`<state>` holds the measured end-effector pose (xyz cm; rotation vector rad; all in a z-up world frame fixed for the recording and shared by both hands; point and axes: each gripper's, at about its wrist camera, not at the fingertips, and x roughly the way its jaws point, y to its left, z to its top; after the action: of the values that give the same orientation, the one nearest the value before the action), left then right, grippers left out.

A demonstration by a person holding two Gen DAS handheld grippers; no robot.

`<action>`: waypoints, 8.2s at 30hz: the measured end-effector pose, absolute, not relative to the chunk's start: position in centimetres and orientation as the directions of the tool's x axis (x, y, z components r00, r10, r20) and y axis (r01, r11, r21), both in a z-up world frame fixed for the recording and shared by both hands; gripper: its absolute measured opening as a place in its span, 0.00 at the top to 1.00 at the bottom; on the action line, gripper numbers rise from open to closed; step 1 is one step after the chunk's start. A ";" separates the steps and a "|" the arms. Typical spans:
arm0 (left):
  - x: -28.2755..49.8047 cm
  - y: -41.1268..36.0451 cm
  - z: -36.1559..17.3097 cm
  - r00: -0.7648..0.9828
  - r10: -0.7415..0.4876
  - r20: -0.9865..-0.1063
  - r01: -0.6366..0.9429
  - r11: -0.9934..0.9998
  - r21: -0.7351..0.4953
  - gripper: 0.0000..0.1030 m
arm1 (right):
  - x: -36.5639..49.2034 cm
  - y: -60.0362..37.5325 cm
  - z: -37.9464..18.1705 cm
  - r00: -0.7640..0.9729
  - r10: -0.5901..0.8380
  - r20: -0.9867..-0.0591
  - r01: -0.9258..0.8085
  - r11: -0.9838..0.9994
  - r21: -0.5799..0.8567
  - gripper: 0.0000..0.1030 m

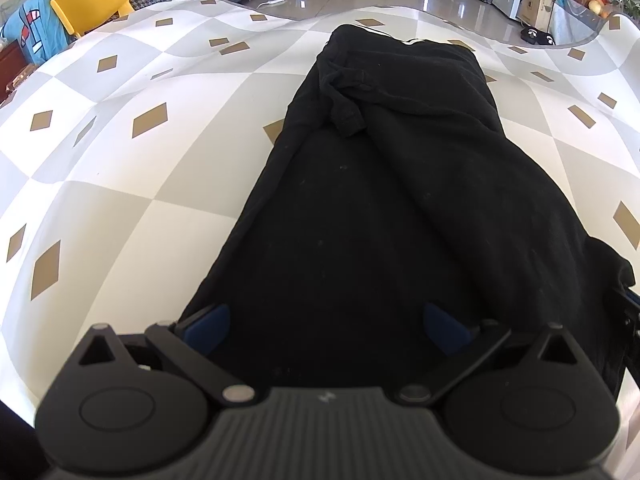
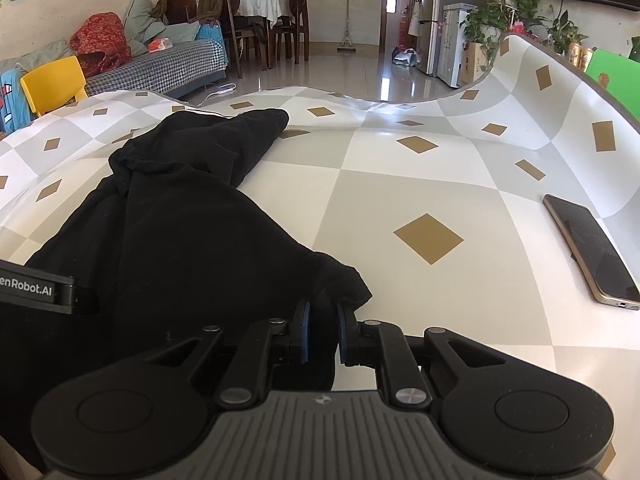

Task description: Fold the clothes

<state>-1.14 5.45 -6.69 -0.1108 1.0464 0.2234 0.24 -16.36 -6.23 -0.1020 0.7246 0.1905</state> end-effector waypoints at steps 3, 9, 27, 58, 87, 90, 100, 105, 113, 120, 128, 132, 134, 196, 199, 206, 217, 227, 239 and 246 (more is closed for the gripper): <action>-1.3 5.3 -6.6 0.483 0.135 -0.865 -0.238 0.971 0.019 0.00 | 0.5 -16.7 -6.3 0.735 0.128 -0.666 -0.188 0.982 -0.018 0.80; -0.9 5.0 -6.8 0.485 0.137 -0.864 -0.232 0.972 0.025 0.00 | 0.8 -16.6 -6.4 0.739 0.117 -0.664 -0.176 0.984 -0.023 0.77; -0.7 3.4 -6.7 0.499 0.120 -0.858 -0.209 0.978 0.016 0.00 | 1.5 -16.9 -6.3 0.751 0.068 -0.657 -0.126 0.991 -0.041 0.91; -0.9 6.5 -6.1 0.481 0.137 -0.866 -0.286 0.958 -0.007 0.00 | -1.8 -16.6 -0.8 0.718 0.390 -0.577 -0.284 0.920 0.269 0.92; -9.6 15.2 -2.0 0.542 0.202 -0.816 -0.460 0.884 -0.087 0.00 | -5.8 -4.9 0.4 0.402 0.770 -0.495 -0.692 0.610 0.387 0.93; -11.0 16.5 -1.4 0.561 0.214 -0.800 -0.497 0.860 -0.118 0.00 | -6.2 -3.8 -0.6 0.359 0.774 -0.521 -0.715 0.587 0.380 0.93; -11.3 17.5 -1.8 0.548 0.248 -0.798 -0.529 0.843 -0.101 0.00 | -8.3 -0.5 -5.6 0.276 0.709 -0.649 -0.779 0.561 0.281 0.92; -10.8 16.7 -2.2 0.540 0.238 -0.808 -0.506 0.858 -0.086 0.00 | -9.3 0.0 -6.7 0.240 0.704 -0.668 -0.813 0.522 0.258 0.87; -10.2 16.4 -2.9 0.513 0.235 -0.825 -0.518 0.852 -0.080 0.00 | -9.6 -1.0 -6.1 0.179 0.689 -0.703 -0.838 0.481 0.258 0.75; -10.1 16.7 -3.2 0.507 0.237 -0.828 -0.529 0.844 -0.082 0.00 | -7.9 -3.4 -4.8 0.285 0.703 -0.651 -0.762 0.578 0.291 0.74; -9.1 16.3 -3.6 0.503 0.220 -0.836 -0.525 0.846 -0.093 0.00 | -7.7 -2.9 -5.4 0.275 0.603 -0.748 -0.726 0.641 0.249 0.70; -7.6 15.7 -3.7 0.508 0.217 -0.833 -0.505 0.859 -0.084 0.00 | -7.4 -3.5 -5.3 0.267 0.592 -0.760 -0.702 0.660 0.268 0.70; -6.6 15.4 -3.7 0.515 0.208 -0.831 -0.491 0.867 -0.088 0.00 | -7.3 -3.8 -5.2 0.277 0.586 -0.761 -0.691 0.672 0.266 0.70; -0.6 6.9 -7.3 0.547 0.106 -0.831 -0.168 0.986 0.015 0.00 | -7.8 -9.7 -4.8 0.391 0.476 -0.788 -0.581 0.791 0.189 0.63; -0.9 7.0 -7.4 0.551 0.104 -0.828 -0.163 0.986 0.015 0.00 | -7.9 -9.6 -4.8 0.384 0.471 -0.794 -0.583 0.790 0.187 0.61; -1.5 7.1 -7.5 0.552 0.097 -0.828 -0.156 0.988 0.012 0.00 | -7.9 -9.2 -4.9 0.361 0.456 -0.813 -0.579 0.794 0.188 0.59; -2.7 6.7 -7.5 0.547 0.095 -0.832 -0.128 0.991 0.029 0.00 | -7.6 -9.8 -4.4 0.396 0.412 -0.821 -0.503 0.845 0.181 0.60; -3.8 6.4 -7.4 0.536 0.088 -0.840 -0.115 0.993 0.030 0.00 | -5.8 -11.3 -4.3 0.451 0.340 -0.825 -0.414 0.899 0.144 0.60; -4.5 6.1 -7.0 0.533 0.096 -0.840 -0.129 0.991 0.031 0.00 | -4.7 -11.9 -4.0 0.461 0.313 -0.830 -0.390 0.912 0.126 0.60; -4.5 6.1 -6.5 0.538 0.106 -0.836 -0.143 0.989 0.033 0.00 | -3.6 -12.0 -4.0 0.465 0.289 -0.837 -0.386 0.917 0.103 0.60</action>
<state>-4.49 6.07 -6.50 -0.0414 0.9916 0.1483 -3.65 -11.99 -3.95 -0.1062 1.0054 0.4157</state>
